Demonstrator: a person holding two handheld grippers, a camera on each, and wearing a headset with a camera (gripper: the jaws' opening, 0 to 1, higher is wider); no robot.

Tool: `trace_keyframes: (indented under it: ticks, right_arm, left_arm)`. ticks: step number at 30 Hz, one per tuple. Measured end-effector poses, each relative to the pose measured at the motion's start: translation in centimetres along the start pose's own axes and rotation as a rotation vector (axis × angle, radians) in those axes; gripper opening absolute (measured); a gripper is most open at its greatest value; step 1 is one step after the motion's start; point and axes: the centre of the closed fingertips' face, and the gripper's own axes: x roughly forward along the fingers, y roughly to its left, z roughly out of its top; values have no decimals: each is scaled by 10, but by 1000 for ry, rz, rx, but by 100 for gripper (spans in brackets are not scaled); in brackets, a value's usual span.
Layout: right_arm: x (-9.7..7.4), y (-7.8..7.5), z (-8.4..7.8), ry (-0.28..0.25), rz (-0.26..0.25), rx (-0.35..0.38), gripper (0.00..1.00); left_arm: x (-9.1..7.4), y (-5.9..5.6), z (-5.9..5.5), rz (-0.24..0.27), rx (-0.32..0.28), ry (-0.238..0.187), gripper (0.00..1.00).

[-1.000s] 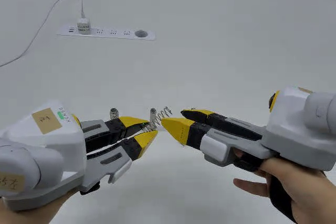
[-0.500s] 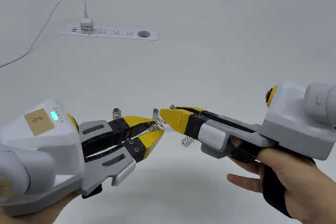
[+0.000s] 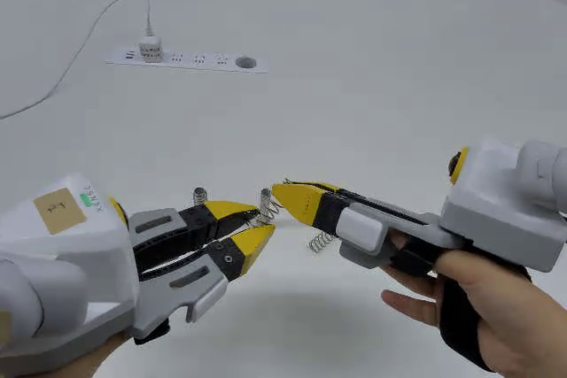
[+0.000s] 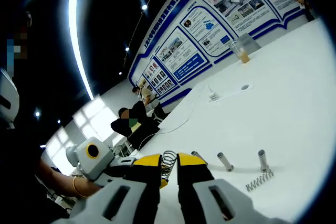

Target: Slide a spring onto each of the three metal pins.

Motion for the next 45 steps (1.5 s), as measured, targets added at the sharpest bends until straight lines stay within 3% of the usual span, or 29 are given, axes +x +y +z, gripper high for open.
trace_keyframes:
  ticks: [4, 9, 20, 30, 45]
  right_arm:
    - [-1, 1, 1, -1, 2, -18, 12]
    - [-1, 2, 4, -7, -7, -49, 12]
    - [1, -13, 12, 18, -102, -273, 12]
    - [15, -26, 17, 59, -161, -492, 12]
    - [39, -52, 9, 109, -190, -633, 12]
  left_arm:
    - [1, 1, 0, 2, -5, 4, 11]
    - [2, 4, -6, 17, 2, 41, 16]
    - [1, 6, -36, 29, -58, 143, 35]
    - [1, 4, -42, 31, -41, 155, 46]
    - [2, 2, -50, 34, -33, 170, 61]
